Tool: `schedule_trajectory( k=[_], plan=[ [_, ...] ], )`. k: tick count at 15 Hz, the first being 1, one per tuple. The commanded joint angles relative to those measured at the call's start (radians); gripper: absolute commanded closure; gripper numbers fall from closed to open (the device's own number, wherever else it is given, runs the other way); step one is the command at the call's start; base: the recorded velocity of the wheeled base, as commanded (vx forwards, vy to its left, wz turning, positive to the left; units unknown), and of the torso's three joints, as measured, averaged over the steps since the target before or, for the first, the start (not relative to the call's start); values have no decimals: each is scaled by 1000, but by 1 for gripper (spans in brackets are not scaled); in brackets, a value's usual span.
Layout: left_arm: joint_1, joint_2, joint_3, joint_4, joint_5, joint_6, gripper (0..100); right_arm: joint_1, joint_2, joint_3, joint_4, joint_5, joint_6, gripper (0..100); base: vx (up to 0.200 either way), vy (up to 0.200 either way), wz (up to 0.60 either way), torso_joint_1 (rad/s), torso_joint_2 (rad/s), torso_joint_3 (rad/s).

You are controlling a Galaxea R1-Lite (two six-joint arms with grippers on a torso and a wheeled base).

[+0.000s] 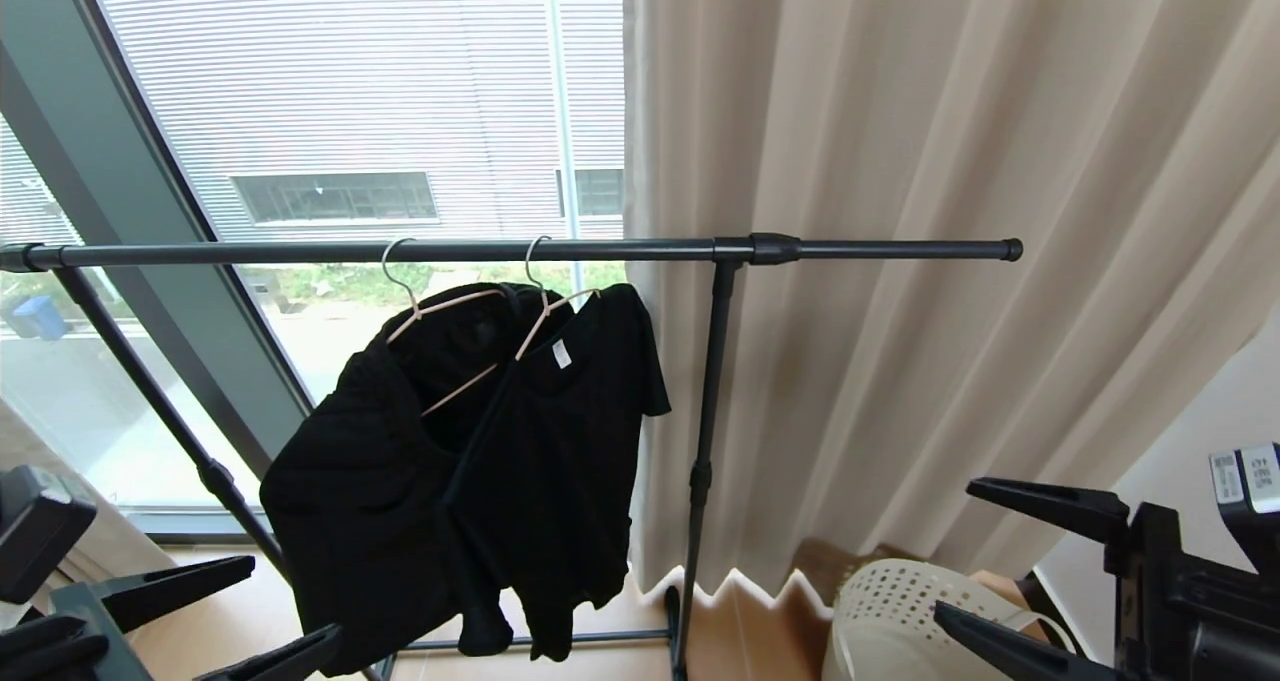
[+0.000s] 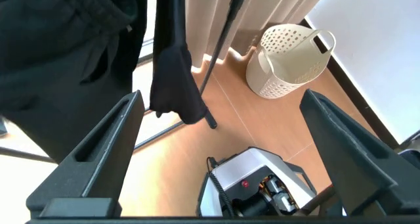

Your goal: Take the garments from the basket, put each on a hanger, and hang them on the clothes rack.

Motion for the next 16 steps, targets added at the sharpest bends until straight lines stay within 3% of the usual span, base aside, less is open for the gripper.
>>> schedule_trajectory(
  k=[1, 3, 6, 9, 13, 16],
  plan=[
    [6, -193, 113, 13, 1, 0, 0, 3, -232, 131, 139, -122, -1, 0, 0, 0, 0, 0, 0, 0],
    [9, -250, 183, 13, -1, -9, 0, 0, -459, 123, 431, -145, -1, 0, 0, 0, 0, 0, 0, 0],
    [9, -304, 251, 13, -2, -14, 0, -12, -713, 100, 748, -186, -4, 0, 0, 0, 0, 0, 0, 0],
    [10, -335, 280, 11, 1, -14, 0, -14, -817, 115, 831, -200, -2, 0, 0, 0, 0, 0, 0, 0],
    [32, -434, 280, 30, 13, -9, 0, -14, -869, 117, 891, -334, -1, 0, 0, 0, 0, 0, 0, 0],
    [61, -512, 280, 68, 39, -8, 0, -14, -863, 115, 892, -340, 1, 0, 0, 0, 0, 0, 0, 0]
  ],
)
